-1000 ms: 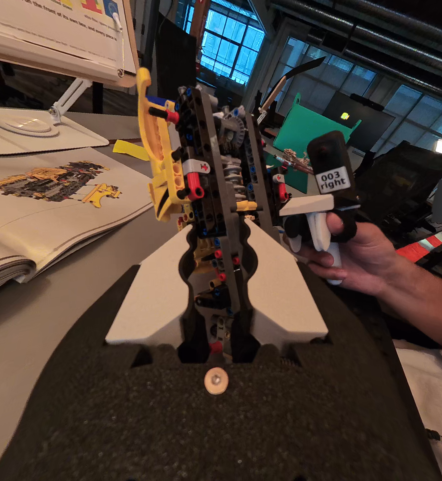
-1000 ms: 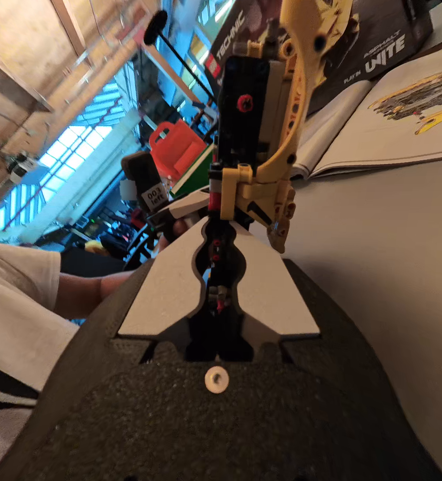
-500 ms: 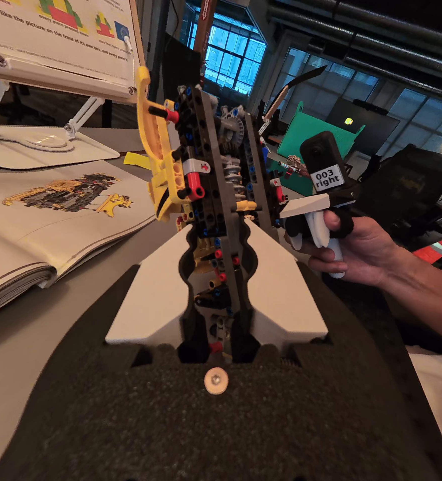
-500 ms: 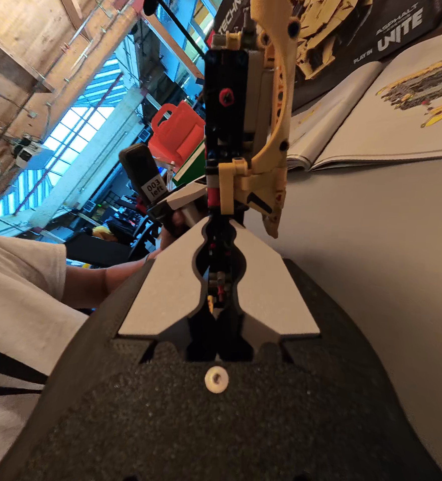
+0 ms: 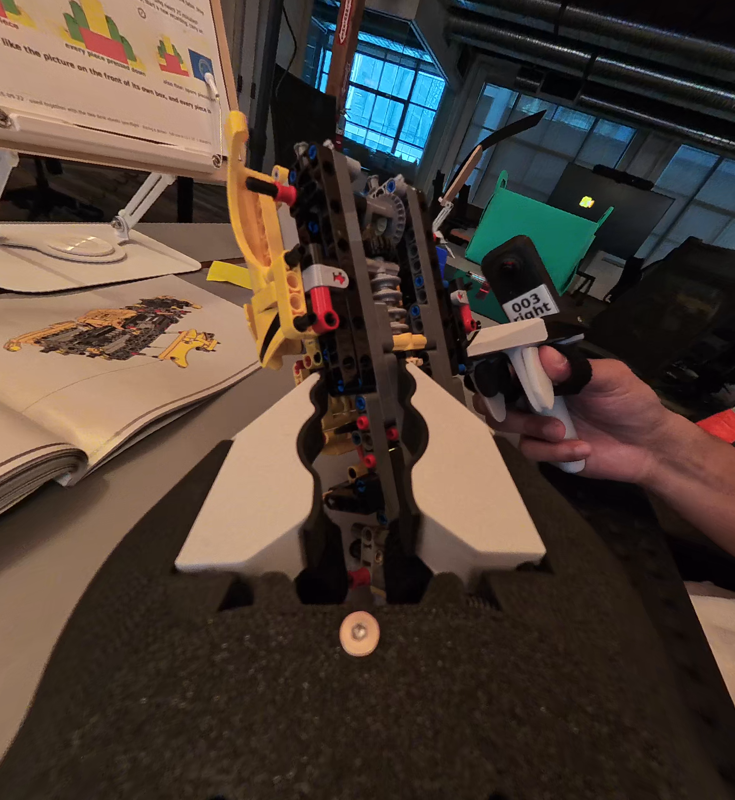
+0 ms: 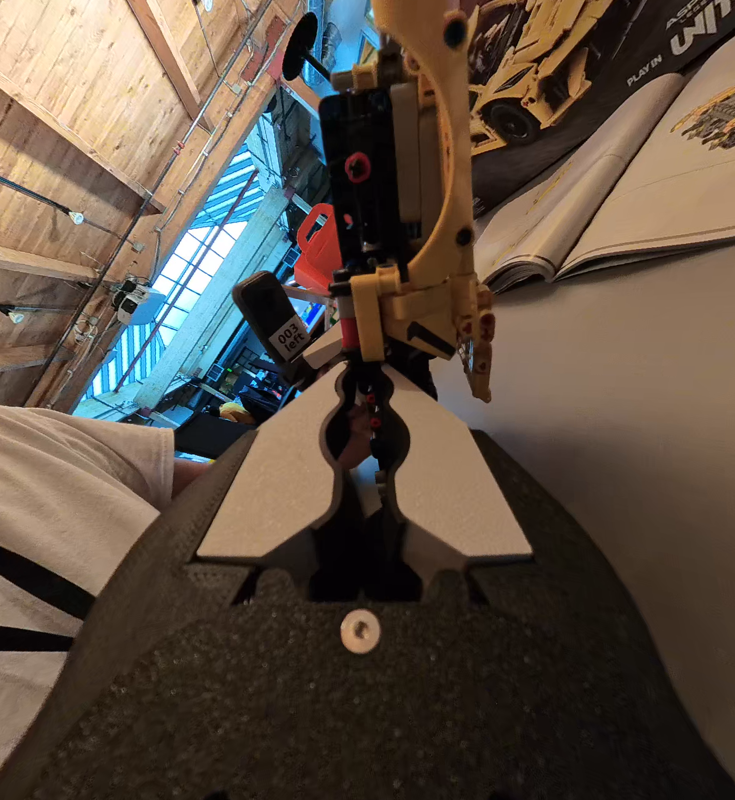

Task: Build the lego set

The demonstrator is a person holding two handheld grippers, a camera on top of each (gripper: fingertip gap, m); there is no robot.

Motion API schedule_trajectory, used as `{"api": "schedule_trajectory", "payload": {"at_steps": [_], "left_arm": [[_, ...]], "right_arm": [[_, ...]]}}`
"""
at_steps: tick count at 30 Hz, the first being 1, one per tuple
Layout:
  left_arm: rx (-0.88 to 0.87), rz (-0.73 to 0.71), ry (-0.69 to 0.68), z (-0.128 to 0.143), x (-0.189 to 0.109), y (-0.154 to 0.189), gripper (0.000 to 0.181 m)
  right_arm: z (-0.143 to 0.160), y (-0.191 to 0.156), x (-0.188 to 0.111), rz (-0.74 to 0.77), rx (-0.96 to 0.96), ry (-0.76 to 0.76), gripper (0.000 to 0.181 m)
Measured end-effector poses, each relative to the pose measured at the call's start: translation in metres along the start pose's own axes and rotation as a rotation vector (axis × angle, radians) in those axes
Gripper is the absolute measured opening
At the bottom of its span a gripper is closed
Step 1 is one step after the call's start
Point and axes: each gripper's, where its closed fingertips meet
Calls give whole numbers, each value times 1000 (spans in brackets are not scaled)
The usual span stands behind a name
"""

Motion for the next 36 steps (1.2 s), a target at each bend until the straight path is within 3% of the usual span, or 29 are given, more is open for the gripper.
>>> {"api": "schedule_trajectory", "payload": {"at_steps": [9, 14, 18, 22, 36], "left_arm": [[-50, 5, -5, 2, 1, -4, 32], [-44, -6, 2, 1, -1, -5, 32], [-23, 9, 4, 0, 0, -1, 32], [-8, 14, 5, -1, 0, 2, 32], [9, 11, -7, 0, 1, 2, 32]], "right_arm": [[-3, 4, 1, 114, -131, -29, 7], [-12, 4, -13, 168, -173, -59, 48], [-35, 5, -16, 158, -173, 17, 62], [-38, 8, -10, 127, -161, 20, 50], [-38, 4, -17, 108, -78, -61, 48]]}}
Point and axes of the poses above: each gripper's, where its closed fingertips meet, x out along the fingers, z out of its underside, y = z × x across the jaws, and after that the axes turned 8 degrees about x, right-handed
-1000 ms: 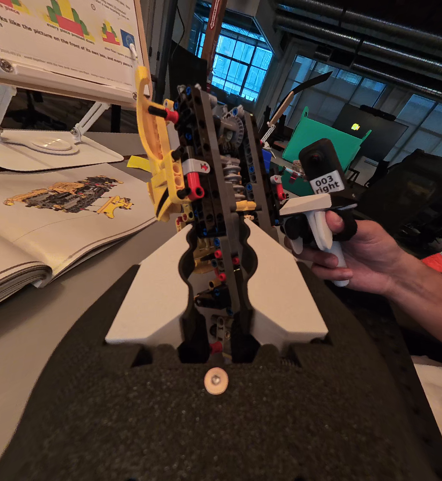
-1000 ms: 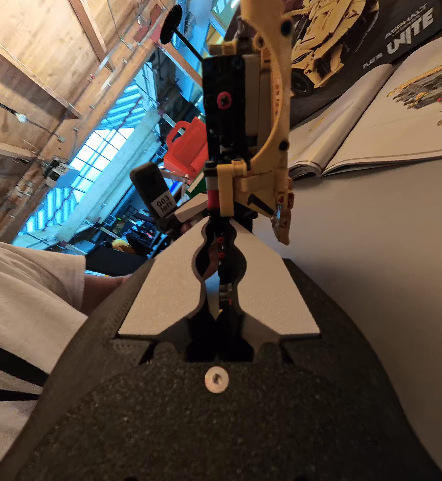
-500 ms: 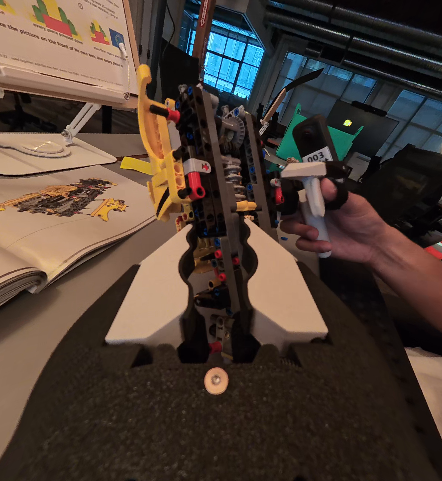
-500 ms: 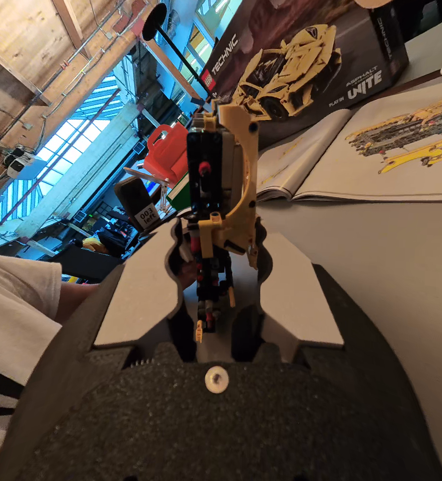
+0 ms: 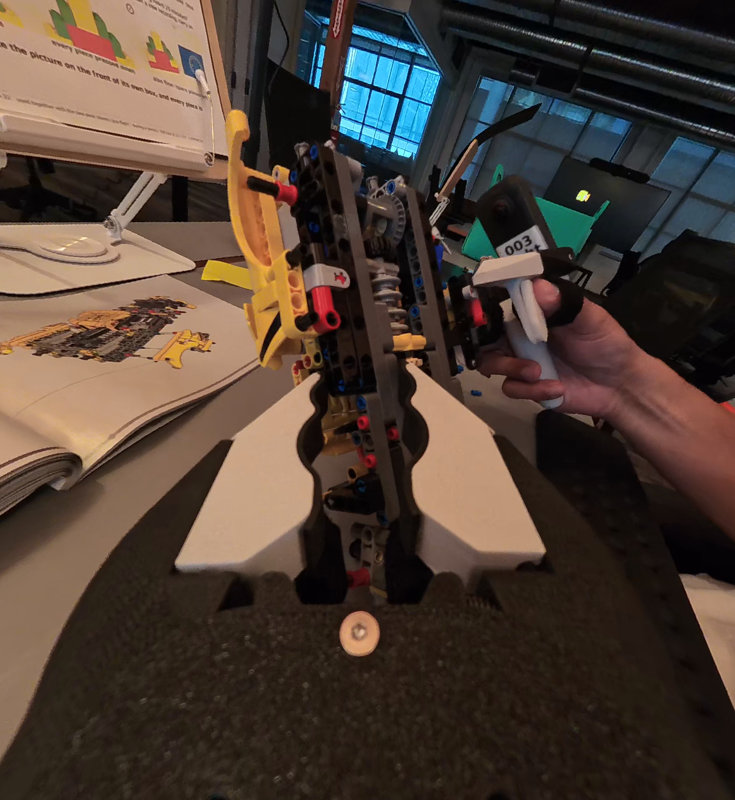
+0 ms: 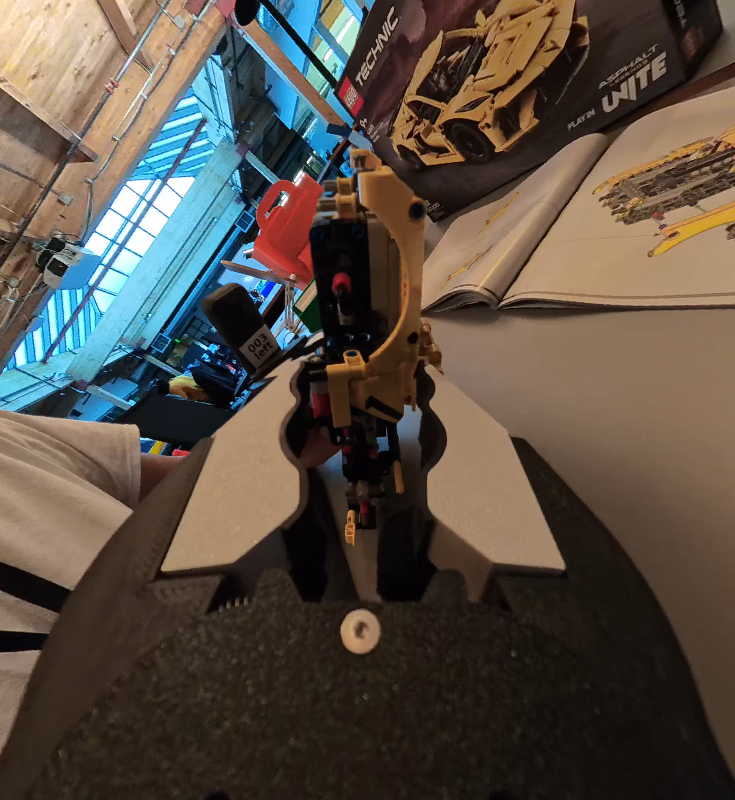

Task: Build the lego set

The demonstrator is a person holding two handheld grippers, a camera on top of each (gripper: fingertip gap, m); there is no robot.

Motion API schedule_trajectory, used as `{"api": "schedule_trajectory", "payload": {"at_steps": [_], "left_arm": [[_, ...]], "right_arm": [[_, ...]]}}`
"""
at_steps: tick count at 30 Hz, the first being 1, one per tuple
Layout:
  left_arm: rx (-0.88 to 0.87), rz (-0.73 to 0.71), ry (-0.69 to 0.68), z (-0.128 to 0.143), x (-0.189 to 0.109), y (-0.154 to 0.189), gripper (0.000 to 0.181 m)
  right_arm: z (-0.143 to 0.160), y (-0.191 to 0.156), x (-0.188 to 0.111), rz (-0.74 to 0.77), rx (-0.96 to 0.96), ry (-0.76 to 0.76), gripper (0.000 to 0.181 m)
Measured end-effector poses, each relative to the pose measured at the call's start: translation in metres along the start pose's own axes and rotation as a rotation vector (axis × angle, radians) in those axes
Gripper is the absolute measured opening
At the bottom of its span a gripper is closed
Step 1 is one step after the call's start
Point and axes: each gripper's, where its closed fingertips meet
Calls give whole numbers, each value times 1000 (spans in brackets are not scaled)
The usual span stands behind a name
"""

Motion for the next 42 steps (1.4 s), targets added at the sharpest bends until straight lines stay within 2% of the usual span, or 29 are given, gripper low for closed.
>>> {"api": "schedule_trajectory", "payload": {"at_steps": [7, 12, 23, 30, 33, 35, 42], "left_arm": [[0, -5, 8, -2, 0, 2, 32], [11, -21, 7, -1, 0, 2, 32], [-88, -29, 12, 4, 2, -3, 32], [-179, -17, -2, 10, 2, -11, 32], [-188, -16, 21, 7, 0, -13, 32], [-179, -17, 23, 6, 0, -12, 31], [-188, -25, 19, 8, -1, -15, 32]], "right_arm": [[-2, 2, 4, 145, -128, 21, 47], [-2, 4, 5, 131, -89, 52, 47], [-7, 10, 10, 113, -69, 187, 46], [-13, 6, 5, 65, -77, 210, 55], [-6, 10, -1, 82, -94, 184, 52], [9, 8, 8, 50, -66, 111, 49], [21, 14, 9, 85, -28, 90, 36]]}}
Point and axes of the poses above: each gripper's, where its closed fingertips meet, x out along the fingers, z out of its underside, y = z × x across the jaws, and after that the axes turned 8 degrees about x, right-handed
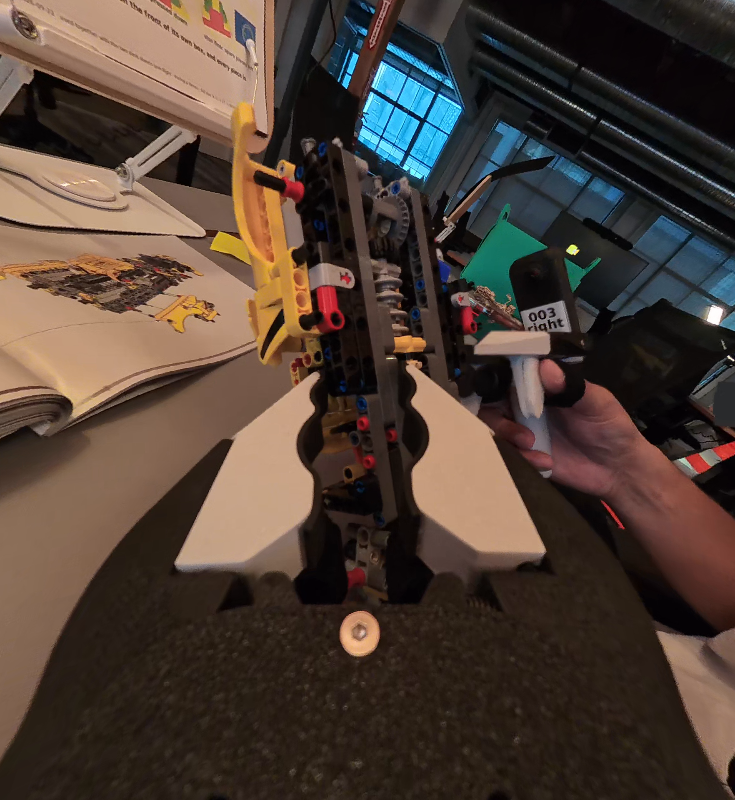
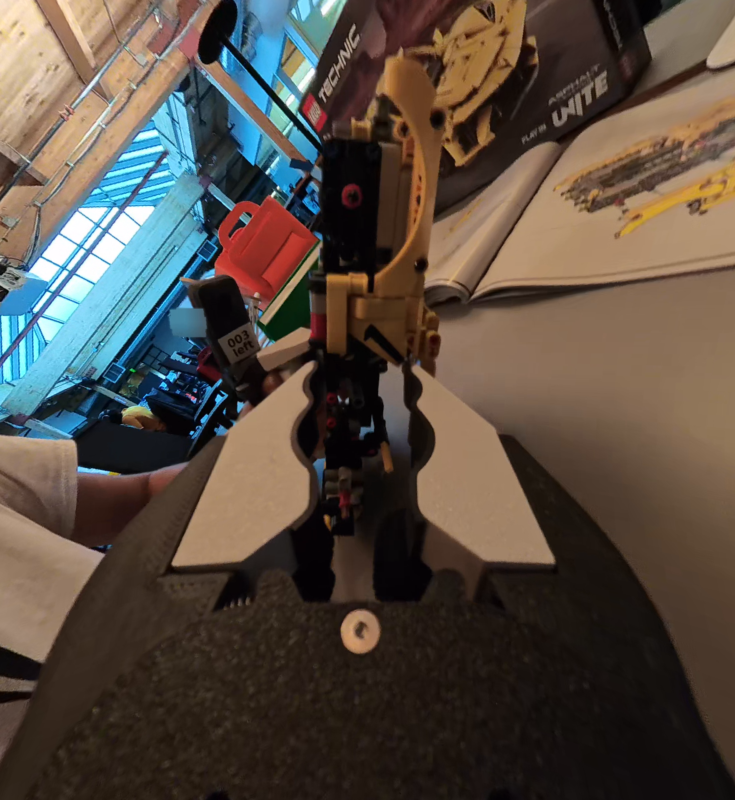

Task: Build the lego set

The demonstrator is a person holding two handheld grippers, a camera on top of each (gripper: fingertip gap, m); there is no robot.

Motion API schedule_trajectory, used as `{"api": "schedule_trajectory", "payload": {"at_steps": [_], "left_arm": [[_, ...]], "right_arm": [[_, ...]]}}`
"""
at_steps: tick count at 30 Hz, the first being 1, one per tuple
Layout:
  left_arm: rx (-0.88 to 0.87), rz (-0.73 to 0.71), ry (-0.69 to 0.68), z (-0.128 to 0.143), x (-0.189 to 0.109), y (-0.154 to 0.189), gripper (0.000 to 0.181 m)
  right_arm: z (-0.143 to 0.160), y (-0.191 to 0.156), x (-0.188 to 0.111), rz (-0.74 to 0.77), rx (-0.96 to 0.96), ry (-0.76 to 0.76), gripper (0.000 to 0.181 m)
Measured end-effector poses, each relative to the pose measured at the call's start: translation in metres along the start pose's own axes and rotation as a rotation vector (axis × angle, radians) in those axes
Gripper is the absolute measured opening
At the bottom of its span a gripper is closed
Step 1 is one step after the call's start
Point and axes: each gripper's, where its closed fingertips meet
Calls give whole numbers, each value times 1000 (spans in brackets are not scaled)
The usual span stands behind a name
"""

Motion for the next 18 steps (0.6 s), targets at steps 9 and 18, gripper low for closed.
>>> {"api": "schedule_trajectory", "payload": {"at_steps": [9, 18], "left_arm": [[20, -6, -4, 1, 1, 3, 32], [56, -30, 10, 0, 0, 4, 31]], "right_arm": [[12, -16, 12, -122, 48, -48, 7], [13, -17, 13, -115, 83, -45, 7]]}}
Point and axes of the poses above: each gripper's, where its closed fingertips meet, x out along the fingers, z out of its underside, y = z × x across the jaws, and after that the axes turned 8 degrees about x, right-handed
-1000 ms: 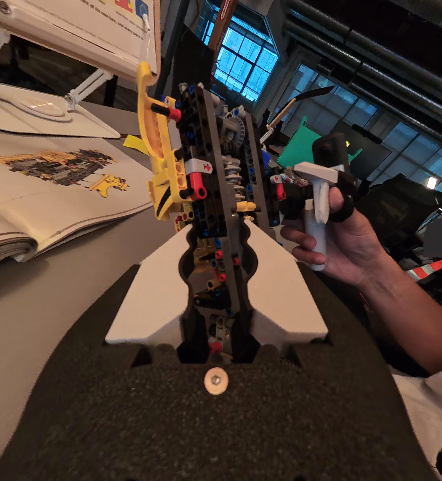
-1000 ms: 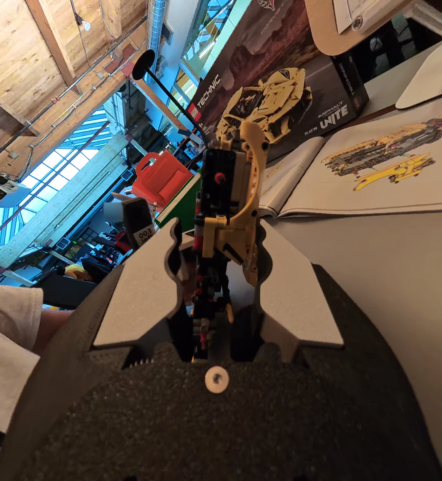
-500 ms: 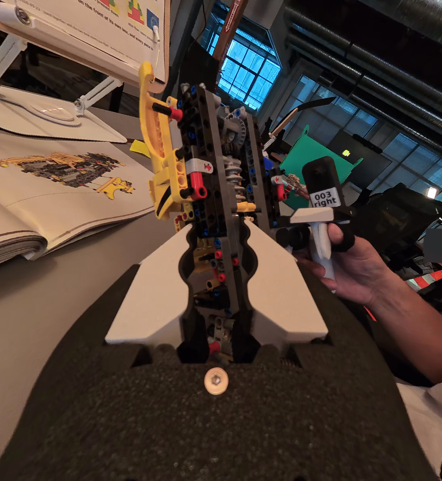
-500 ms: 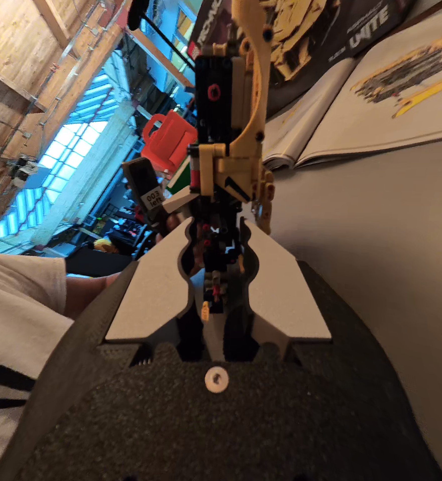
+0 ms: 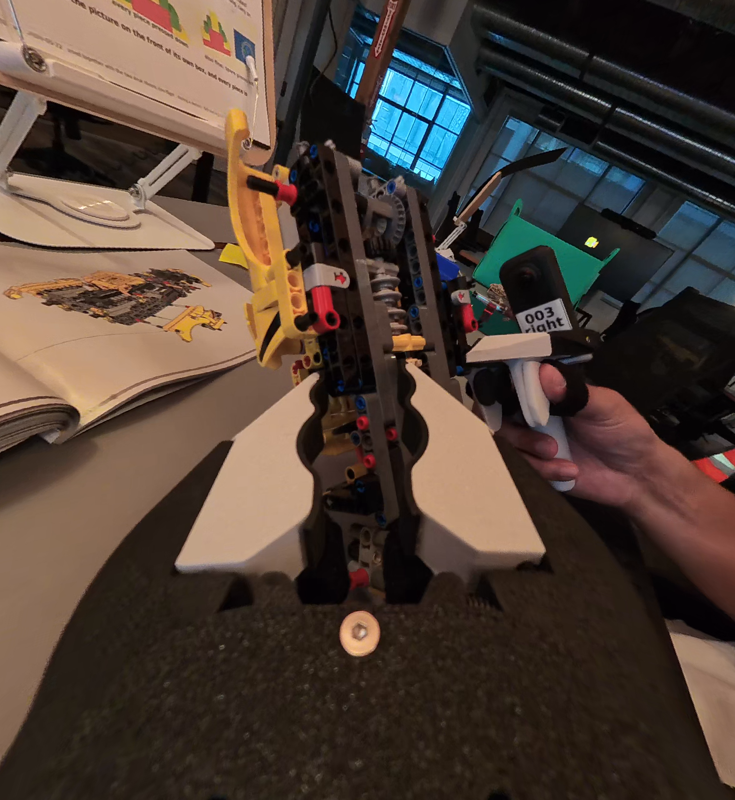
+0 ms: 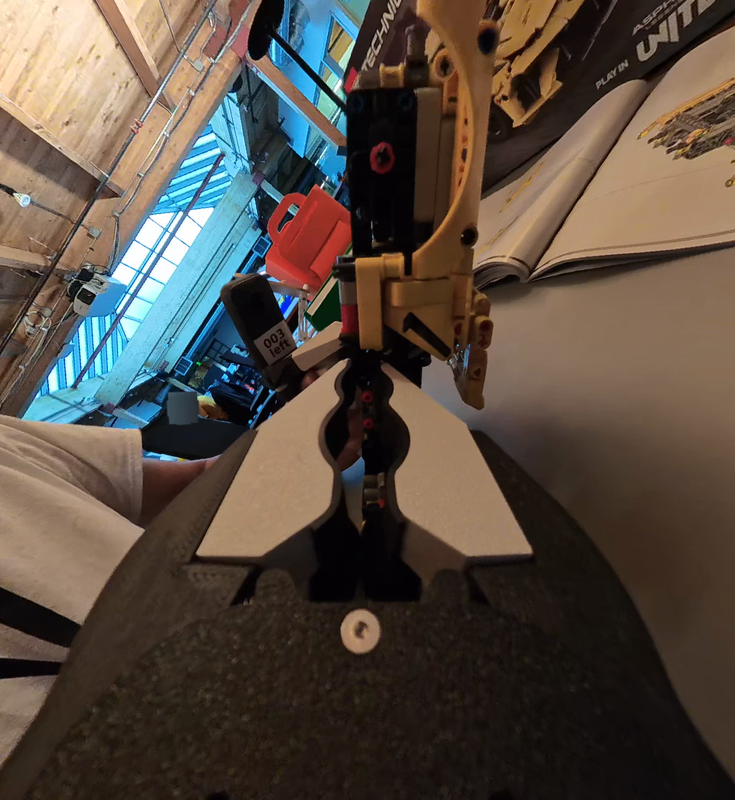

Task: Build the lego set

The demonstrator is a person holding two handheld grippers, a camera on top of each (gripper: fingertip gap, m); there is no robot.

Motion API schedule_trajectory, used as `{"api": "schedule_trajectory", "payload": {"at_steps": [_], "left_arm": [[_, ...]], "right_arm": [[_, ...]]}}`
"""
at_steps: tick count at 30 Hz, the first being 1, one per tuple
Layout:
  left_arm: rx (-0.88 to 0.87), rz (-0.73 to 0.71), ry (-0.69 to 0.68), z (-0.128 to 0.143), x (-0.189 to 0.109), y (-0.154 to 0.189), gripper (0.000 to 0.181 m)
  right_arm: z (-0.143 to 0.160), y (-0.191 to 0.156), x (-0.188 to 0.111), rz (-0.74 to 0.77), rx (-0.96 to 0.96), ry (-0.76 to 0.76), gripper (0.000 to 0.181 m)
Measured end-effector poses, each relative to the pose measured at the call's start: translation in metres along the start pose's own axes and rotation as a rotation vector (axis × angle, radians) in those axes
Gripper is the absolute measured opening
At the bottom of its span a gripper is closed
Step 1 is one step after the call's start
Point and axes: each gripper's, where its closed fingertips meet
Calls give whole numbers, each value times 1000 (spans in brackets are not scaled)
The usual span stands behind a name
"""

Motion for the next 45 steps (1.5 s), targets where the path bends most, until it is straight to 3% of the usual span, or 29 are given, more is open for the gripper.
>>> {"api": "schedule_trajectory", "payload": {"at_steps": [10, 14, 19, 25, 28, 35, 38, 40, 43, 45], "left_arm": [[82, -76, -11, -1, 2, 1, 31], [44, -68, -8, 0, 1, 0, 31], [-24, -50, 6, 1, 0, -4, 32], [1, -17, -50, 6, 4, -1, 31], [8, 9, -27, 2, 3, 3, 31], [14, -34, -12, -2, -1, -5, 32], [22, -36, -14, -2, -1, -4, 32], [27, -20, -18, -1, 1, -1, 32], [30, -4, -26, 1, 3, 4, 32], [33, -12, -22, 1, 2, 3, 31]], "right_arm": [[-1, 2, -1, 23, 26, 73, 7], [-1, 1, 0, -8, 60, 72, 7], [-2, 3, 4, 49, -41, 102, 8], [-1, 9, -3, 58, -49, 6, 8], [-6, 10, -19, 43, -62, -42, 39], [-19, 0, -20, -19, 3, -187, 58], [-33, 24, -23, 112, -61, -158, 71], [-42, 14, -15, 34, -39, -113, 78], [-31, 14, -4, 23, -51, -161, 57], [-32, 13, -1, 34, -54, -125, 52]]}}
Point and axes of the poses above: each gripper's, where its closed fingertips meet, x out along the fingers, z out of its underside, y = z × x across the jaws, and after that the axes turned 8 degrees about x, right-handed
